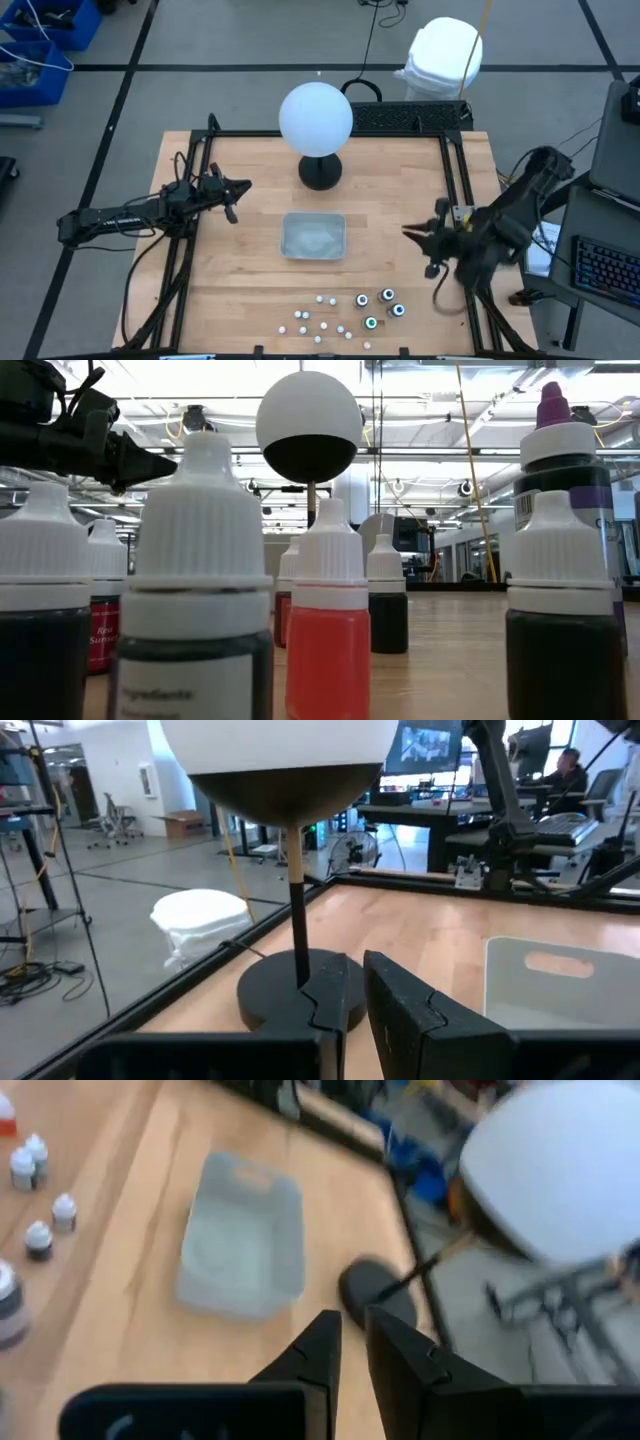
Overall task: Pick & Place food coloring
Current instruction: Put the large blue food coloring bottle into the gray bin
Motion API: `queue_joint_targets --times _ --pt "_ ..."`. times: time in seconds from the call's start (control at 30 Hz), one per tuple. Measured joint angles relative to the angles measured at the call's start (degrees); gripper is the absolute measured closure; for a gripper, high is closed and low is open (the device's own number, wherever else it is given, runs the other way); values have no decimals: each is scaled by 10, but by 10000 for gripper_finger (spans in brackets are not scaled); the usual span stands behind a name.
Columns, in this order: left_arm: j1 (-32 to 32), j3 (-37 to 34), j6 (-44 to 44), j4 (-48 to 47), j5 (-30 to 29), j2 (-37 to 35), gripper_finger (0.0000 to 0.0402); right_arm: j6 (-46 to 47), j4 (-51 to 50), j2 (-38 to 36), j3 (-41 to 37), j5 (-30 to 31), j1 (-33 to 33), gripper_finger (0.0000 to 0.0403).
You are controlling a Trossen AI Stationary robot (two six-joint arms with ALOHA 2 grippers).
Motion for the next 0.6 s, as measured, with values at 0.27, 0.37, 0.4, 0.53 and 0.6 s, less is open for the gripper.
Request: queue_joint_targets --times 0.27,0.37,0.4,0.53,0.6 --pt "0 0 -16 38 29 0 360 300 -90 83 18 -45 69 352" --pt "0 0 -12 57 53 0 360 372 -82 86 3 -53 100 335" --pt "0 0 -13 61 61 0 360 392 -71 85 -5 -45 113 329" --pt "0 0 5 74 93 0 360 448 -24 86 -44 -29 166 313" --pt "0 0 17 80 97 0 360 462 23 86 -66 -10 191 308"
